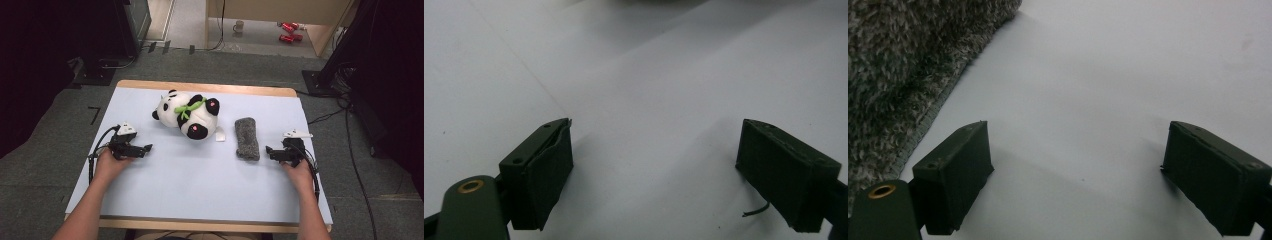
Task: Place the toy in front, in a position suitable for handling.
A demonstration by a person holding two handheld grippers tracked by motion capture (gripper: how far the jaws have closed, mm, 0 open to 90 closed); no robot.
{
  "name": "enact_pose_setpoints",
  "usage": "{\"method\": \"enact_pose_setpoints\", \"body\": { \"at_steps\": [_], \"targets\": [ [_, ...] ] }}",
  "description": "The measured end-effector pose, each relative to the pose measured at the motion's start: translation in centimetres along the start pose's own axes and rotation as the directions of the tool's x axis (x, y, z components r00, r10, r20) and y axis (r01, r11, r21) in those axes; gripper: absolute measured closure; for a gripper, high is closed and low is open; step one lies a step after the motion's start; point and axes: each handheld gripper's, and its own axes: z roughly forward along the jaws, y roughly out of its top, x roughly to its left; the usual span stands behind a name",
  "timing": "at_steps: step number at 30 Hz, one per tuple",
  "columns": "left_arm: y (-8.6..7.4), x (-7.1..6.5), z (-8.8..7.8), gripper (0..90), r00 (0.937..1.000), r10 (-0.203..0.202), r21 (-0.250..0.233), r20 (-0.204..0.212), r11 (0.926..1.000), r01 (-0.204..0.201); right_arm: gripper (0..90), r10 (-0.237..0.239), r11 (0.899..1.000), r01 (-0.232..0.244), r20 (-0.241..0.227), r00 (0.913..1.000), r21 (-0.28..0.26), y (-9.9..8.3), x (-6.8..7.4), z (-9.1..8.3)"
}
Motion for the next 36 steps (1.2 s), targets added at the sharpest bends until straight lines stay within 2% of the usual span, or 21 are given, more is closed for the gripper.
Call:
{"method": "enact_pose_setpoints", "body": {
  "at_steps": [26, 28, 36],
  "targets": [
    [0.01, -0.13, 0.00, 14.6, 0.9999, -0.009, -0.001, -0.009, 1.0000, 0.009, 11.3, 0.001, 1.000, -0.001, 0.001, 1.0000, -0.001, -0.01, 0.02, 0.01],
    [0.07, -0.27, -0.04, 14.6, 0.9996, -0.022, 0.006, -0.021, 0.9997, 0.022, 11.3, 0.001, 1.000, -0.001, 0.002, 1.0000, -0.002, -0.01, 0.03, 0.01],
    [0.36, -0.48, -0.12, 15.0, 0.9988, -0.033, 0.031, -0.037, 0.9989, 0.034, 11.3, 0.000, 1.000, 0.000, 0.003, 1.0000, -0.002, -0.02, 0.04, 0.01]
  ]
}}
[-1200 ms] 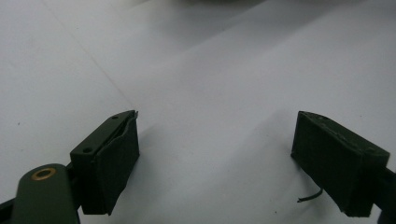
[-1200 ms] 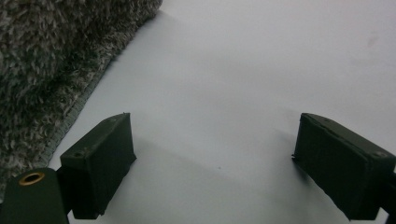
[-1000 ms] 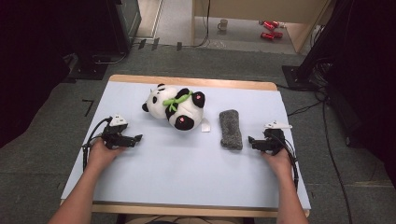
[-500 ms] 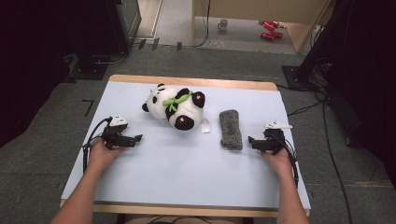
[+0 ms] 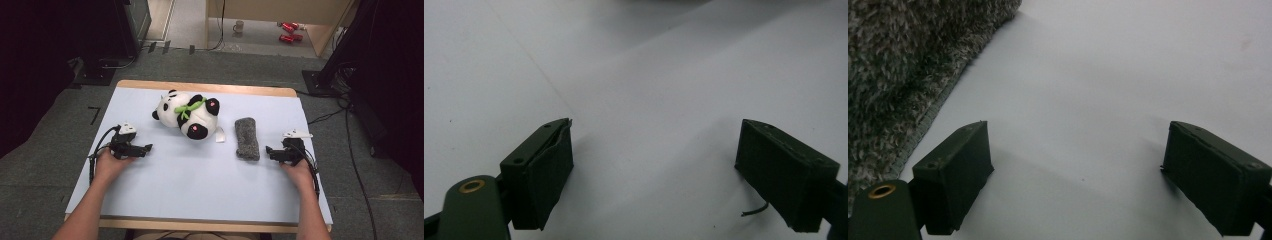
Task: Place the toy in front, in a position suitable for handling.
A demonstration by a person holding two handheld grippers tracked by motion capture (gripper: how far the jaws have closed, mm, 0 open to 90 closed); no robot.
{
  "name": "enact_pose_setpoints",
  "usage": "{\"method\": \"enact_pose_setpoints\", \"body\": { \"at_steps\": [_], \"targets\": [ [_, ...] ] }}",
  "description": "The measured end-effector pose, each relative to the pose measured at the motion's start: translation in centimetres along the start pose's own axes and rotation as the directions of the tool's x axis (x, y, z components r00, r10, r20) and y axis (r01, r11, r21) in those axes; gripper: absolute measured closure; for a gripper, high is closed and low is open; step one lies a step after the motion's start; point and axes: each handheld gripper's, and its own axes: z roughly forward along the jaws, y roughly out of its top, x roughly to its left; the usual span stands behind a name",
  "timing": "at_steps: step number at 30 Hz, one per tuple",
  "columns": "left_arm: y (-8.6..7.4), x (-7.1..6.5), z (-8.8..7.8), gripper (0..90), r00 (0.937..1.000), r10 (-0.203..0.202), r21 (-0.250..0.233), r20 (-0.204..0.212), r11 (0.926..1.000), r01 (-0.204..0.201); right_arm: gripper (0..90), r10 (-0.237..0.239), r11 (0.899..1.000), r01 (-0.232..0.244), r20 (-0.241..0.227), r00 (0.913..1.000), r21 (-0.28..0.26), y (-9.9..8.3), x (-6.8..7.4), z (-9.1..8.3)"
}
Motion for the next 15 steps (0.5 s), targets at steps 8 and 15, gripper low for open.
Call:
{"method": "enact_pose_setpoints", "body": {
  "at_steps": [8, 15],
  "targets": [
    [0.4, -0.1, -0.3, 20.6, 0.9998, 0.010, 0.021, 0.017, 0.9997, -0.011, 11.3, 0.000, 1.000, 0.000, 0.001, 1.0000, 0.000, 0.0, 0.0, 0.0],
    [1.1, -0.5, -1.1, 26.0, 0.9989, 0.016, -0.018, 0.043, 0.9997, -0.015, 11.3, 0.000, 1.000, 0.000, 0.001, 1.0000, 0.000, 0.0, 0.0, 0.0]
  ]
}}
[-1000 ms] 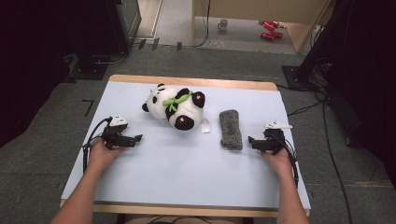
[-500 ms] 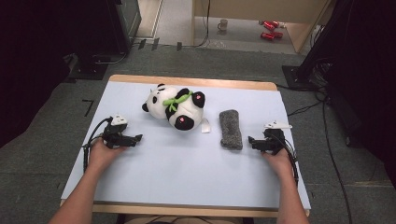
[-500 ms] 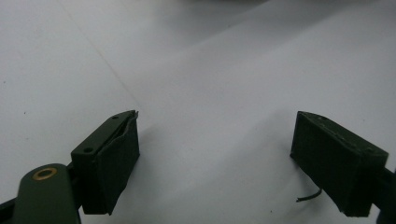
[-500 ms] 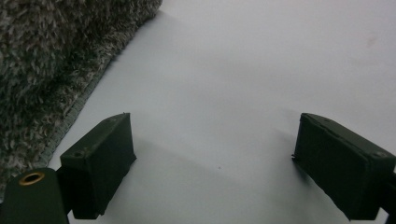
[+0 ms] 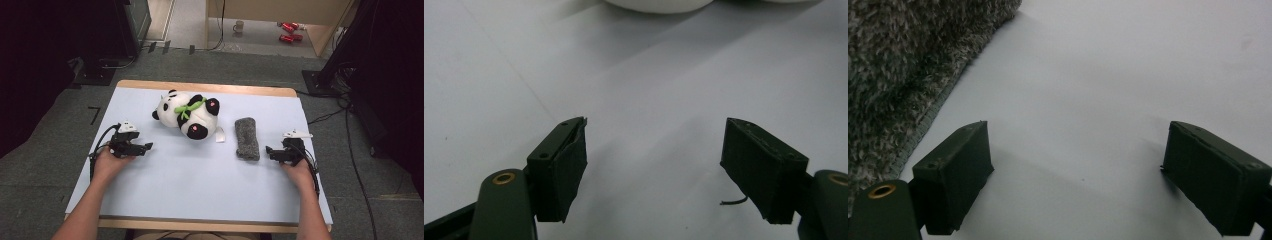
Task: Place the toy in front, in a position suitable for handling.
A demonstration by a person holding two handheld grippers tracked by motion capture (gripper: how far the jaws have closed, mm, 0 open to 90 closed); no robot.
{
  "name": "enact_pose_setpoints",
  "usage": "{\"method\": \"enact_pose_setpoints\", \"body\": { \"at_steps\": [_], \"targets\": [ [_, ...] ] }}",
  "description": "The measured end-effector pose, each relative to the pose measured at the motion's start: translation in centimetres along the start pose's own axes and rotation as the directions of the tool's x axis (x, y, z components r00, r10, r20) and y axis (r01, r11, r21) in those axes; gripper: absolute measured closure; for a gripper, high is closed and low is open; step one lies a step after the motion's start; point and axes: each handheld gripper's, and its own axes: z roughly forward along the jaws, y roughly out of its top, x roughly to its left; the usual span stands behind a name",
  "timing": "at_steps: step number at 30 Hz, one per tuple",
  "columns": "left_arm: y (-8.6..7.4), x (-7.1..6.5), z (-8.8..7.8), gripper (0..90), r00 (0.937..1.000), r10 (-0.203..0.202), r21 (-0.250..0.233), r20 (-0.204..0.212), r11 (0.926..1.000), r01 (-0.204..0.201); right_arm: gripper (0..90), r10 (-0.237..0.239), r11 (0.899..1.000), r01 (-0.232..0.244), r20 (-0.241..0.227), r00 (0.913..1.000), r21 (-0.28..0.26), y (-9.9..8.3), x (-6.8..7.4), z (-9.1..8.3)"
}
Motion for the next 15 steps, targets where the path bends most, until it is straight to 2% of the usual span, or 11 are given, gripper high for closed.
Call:
{"method": "enact_pose_setpoints", "body": {
  "at_steps": [3, 11, 13, 15],
  "targets": [
    [0.7, -0.4, -0.7, 31.3, 0.9997, 0.001, -0.023, 0.023, 0.9997, 0.000, 11.3, 0.000, 1.000, 0.000, 0.000, 1.0000, 0.000, 0.0, 0.0, 0.0],
    [2.9, -1.0, -2.2, 32.0, 0.9987, 0.030, -0.071, 0.042, 0.9971, -0.027, 11.3, 0.004, 1.000, -0.004, 0.007, 1.0000, 0.001, 0.0, 0.1, 0.0],
    [3.5, -1.0, -2.3, 32.1, 0.9981, 0.023, -0.088, 0.058, 0.9959, -0.018, 11.5, 0.009, 1.000, -0.009, 0.013, 0.9999, 0.003, 0.0, 0.1, 0.0],
    [4.2, -0.9, -2.1, 32.4, 0.9974, 0.019, -0.086, 0.070, 0.9962, -0.013, 13.0, 0.027, 1.000, -0.027, 0.021, 0.9994, 0.003, 0.0, 0.2, -0.1]
  ]
}}
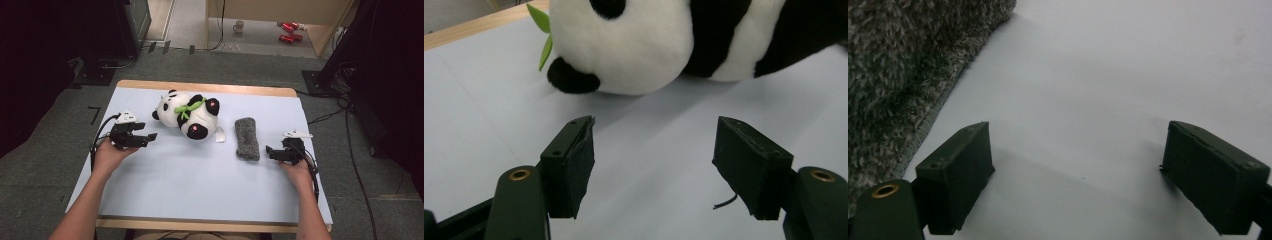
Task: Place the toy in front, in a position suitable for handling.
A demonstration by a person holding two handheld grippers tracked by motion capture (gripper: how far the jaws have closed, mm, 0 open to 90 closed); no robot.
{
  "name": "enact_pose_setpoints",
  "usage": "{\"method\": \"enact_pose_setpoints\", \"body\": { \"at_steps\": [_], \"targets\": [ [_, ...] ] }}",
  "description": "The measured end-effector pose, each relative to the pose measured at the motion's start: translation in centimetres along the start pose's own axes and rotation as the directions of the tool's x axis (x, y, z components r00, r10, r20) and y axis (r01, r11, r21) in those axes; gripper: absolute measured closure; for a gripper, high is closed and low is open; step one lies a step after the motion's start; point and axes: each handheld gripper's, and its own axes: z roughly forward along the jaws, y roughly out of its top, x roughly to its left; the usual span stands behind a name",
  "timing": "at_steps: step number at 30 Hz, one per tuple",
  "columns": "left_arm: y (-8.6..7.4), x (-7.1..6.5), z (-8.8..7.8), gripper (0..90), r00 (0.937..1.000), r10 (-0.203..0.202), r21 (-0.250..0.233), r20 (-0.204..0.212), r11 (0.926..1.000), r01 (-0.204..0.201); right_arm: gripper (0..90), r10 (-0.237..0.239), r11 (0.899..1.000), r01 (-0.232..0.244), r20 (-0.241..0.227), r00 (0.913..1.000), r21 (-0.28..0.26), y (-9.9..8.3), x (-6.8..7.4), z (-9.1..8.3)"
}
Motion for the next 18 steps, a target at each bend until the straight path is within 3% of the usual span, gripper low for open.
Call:
{"method": "enact_pose_setpoints", "body": {
  "at_steps": [6, 7, 11, 13, 17, 18],
  "targets": [
    [2.2, -0.2, 1.0, 31.1, 0.9995, 0.018, 0.030, 0.027, 0.9994, -0.019, 22.2, 0.066, 0.997, -0.066, 0.003, 0.9978, 0.032, 0.7, -0.1, -0.4],
    [3.3, -0.4, 1.5, 31.1, 0.9986, 0.022, 0.023, 0.049, 0.9995, -0.023, 24.2, 0.091, 0.995, -0.091, -0.003, 0.9958, 0.033, 1.2, 0.1, -0.5],
    [4.8, -0.7, 2.2, 32.6, 0.9952, 0.016, 0.005, 0.097, 0.9999, -0.016, 25.0, 0.118, 0.993, -0.118, -0.016, 0.9929, 0.014, 2.1, 0.6, -1.1],
    [5.4, -0.8, 2.5, 35.5, 0.9930, 0.015, -0.004, 0.117, 0.9999, -0.015, 26.0, 0.130, 0.991, -0.130, -0.028, 0.9912, -0.008, 2.6, 1.0, -1.5],
    [6.4, -0.7, 3.0, 36.0, 0.9923, 0.029, 0.005, 0.120, 0.9995, -0.030, 27.4, 0.130, 0.991, -0.132, -0.046, 0.9904, -0.032, 3.2, 1.9, -2.0],
    [6.9, -0.6, 3.2, 36.2, 0.9923, 0.030, -0.001, 0.120, 0.9996, -0.030, 28.0, 0.112, 0.993, -0.114, -0.056, 0.9921, -0.040, 3.6, 2.8, -2.3]
  ]
}}
